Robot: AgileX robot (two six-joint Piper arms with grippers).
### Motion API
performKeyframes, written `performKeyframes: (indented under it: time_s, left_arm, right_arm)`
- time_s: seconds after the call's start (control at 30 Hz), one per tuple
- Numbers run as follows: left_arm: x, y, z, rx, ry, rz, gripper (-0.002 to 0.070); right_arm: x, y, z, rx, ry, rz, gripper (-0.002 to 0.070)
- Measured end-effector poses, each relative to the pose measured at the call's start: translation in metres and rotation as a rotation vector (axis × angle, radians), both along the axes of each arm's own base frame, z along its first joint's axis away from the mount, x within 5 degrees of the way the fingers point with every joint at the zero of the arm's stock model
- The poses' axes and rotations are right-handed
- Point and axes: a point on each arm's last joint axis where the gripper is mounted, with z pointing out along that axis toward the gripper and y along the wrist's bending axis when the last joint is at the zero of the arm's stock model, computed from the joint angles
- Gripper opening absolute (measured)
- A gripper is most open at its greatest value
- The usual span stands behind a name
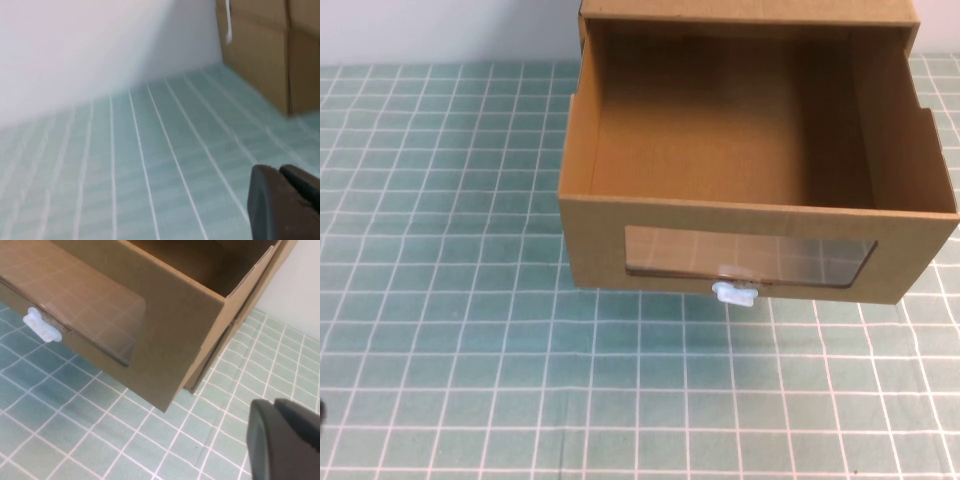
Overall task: Open the shoe box
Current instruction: 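Pull the top drawer of the cardboard box fully open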
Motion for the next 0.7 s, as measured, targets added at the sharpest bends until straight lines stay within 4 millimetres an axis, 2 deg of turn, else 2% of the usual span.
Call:
performKeyframes:
  time_s: [0.2, 0.7]
  left_arm:
    - [-0.005, -0.001, -0.023, 0.053, 0.223, -0.021, -0.0005]
    - [-0.005, -0.001, -0.024, 0.048, 0.226, -0.020, -0.0005]
  right_arm:
    - [0.000, 0.000, 0.000, 0.000, 0.000, 0.000, -0.0013]
    - [0.000, 0.000, 0.000, 0.000, 0.000, 0.000, -0.0013]
